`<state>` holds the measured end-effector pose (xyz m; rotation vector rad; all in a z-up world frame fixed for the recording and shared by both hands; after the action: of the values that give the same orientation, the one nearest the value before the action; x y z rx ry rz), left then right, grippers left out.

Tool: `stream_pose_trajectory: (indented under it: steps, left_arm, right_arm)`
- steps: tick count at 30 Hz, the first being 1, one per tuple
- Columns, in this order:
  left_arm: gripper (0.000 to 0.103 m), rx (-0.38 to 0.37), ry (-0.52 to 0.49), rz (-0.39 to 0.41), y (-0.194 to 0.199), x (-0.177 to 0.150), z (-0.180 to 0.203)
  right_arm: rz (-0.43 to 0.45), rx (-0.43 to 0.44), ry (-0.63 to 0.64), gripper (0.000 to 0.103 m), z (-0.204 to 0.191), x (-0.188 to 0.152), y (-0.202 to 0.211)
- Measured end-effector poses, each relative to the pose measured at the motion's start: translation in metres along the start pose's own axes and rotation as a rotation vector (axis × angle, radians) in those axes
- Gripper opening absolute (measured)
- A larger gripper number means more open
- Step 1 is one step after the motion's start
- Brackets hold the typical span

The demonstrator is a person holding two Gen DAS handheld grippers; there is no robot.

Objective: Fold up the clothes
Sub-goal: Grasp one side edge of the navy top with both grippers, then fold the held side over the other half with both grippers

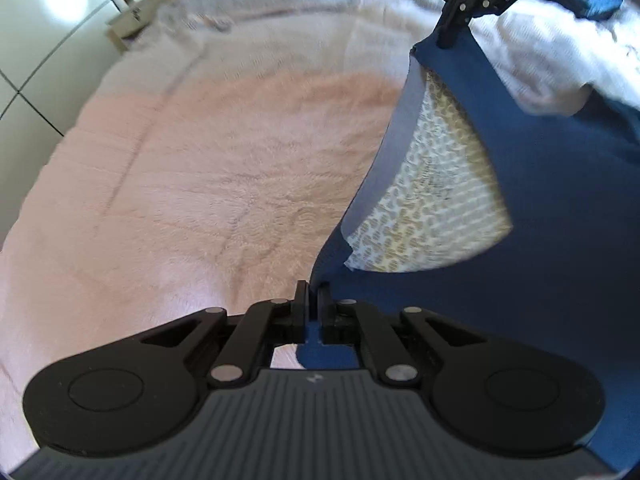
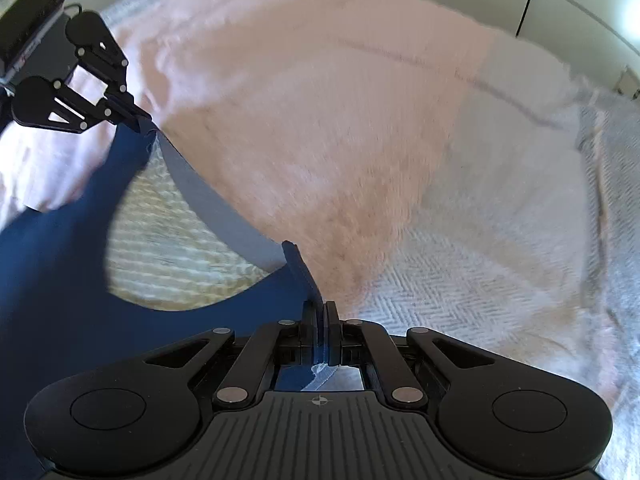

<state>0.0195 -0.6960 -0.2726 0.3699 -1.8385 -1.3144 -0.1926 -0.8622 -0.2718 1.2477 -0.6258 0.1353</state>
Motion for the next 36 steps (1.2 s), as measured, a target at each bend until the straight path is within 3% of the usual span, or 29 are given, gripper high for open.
stream_pose_trajectory:
  steps: [8,18,27,36]
  left_arm:
    - [0.001,-0.056,-0.034,0.011,0.076,-0.035,0.109]
    - [0.001,-0.150,-0.086,0.002,0.163,-0.081,0.264]
    - [0.001,-0.150,-0.080,-0.054,0.178,-0.121,0.379]
    - [0.001,-0.016,-0.086,-0.128,0.178,-0.140,0.455]
  right_arm:
    - [0.064,0.025,0.031,0.000,-0.059,-0.028,0.115]
    - [-0.012,0.036,0.119,0.000,-0.199,-0.132,0.239]
    - [-0.071,0.102,0.205,0.000,-0.288,-0.206,0.282]
    - [-0.012,0.139,0.299,0.000,-0.324,-0.275,0.296]
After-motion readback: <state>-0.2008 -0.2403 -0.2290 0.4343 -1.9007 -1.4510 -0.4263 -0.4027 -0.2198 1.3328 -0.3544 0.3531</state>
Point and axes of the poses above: each gripper's, at about its wrist camera, not at the fingertips, and y roughly against the way its jaws point, z to its right, x to its top, the point moved 1 cm from there along -y, roughly the way its jaws point, and after that the axes turned 11 degrees about -x, right-handed, at the moved point
